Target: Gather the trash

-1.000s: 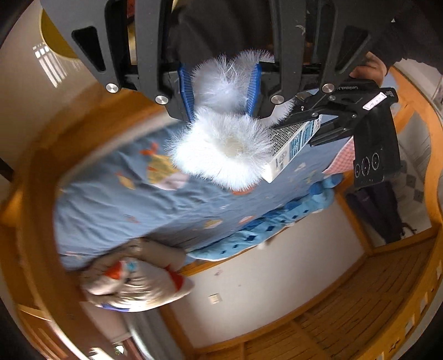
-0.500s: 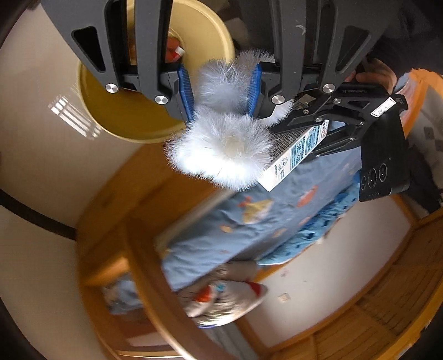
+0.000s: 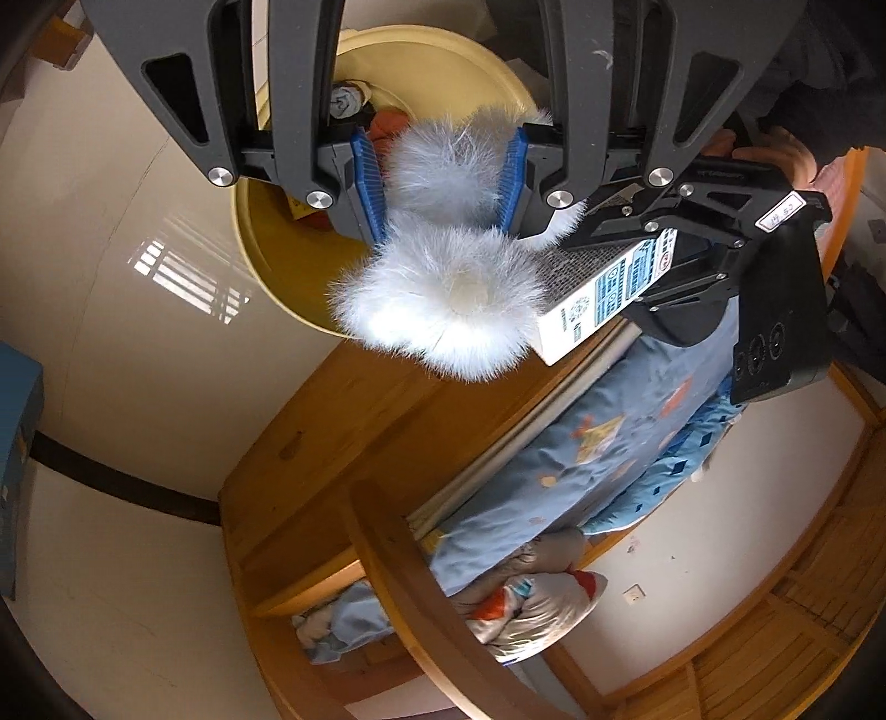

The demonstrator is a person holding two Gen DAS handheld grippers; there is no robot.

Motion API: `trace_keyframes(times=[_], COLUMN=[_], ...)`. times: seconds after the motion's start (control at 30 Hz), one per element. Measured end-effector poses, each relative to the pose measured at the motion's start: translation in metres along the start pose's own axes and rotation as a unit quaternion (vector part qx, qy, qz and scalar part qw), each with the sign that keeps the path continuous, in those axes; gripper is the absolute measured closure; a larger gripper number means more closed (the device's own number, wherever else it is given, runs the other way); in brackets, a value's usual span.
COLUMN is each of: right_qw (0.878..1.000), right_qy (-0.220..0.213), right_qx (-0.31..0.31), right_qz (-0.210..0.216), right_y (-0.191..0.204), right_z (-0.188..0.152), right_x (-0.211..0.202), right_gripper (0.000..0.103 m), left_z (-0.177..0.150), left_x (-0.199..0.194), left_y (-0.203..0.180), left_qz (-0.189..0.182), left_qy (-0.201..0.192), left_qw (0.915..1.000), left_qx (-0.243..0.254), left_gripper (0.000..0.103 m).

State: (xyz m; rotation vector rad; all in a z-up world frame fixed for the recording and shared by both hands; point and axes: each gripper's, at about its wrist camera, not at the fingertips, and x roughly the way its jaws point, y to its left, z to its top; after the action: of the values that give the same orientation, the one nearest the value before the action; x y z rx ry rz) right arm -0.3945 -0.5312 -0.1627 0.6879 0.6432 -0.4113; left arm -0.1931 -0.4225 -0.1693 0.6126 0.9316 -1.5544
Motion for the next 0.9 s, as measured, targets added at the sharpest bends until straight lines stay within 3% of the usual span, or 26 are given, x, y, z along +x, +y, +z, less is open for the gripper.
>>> trace_keyframes(times=[0.13,0.17,0.2,0.23,0.9], right_qw=[1.000,1.000,1.000,0.999,0.999], right_qy=[0.002,0.004,0.008,0.009,0.017], right_qx=[0.010,0.013,0.019,0.028,0.028], right_qz=[-0.013,-0.019,-0.023,-0.024,-0.007], right_y=[-0.006,-0.009,-0.012,-0.016,-0.006], right_z=[-0.001,-0.002,-0.002,-0.003,-0.004], right_x=[0.002,0.002,0.003,0.003,0.004], right_gripper=[0.060,0.058,0.048,0.044,0.044], left_z=[0.002,0.003,0.004,0.004,0.005], left_x=[0.007,0.009,0.010,0.009,0.003], left_y=[-0.002,-0.002,-0.002,0.000,0.001], left_qz=[0.000,-0.002,0.001,0.016,0.007], left_qy=[0.011,0.016,0.018,0.015,0.004], left_qw=[0.9999,0.9999,0.9998,0.9997,0.9999], left_qx=[0.000,0.000,-0.003,-0.008,-0.013], left_gripper=[0.042,0.035,0.026,0.009,0.009])
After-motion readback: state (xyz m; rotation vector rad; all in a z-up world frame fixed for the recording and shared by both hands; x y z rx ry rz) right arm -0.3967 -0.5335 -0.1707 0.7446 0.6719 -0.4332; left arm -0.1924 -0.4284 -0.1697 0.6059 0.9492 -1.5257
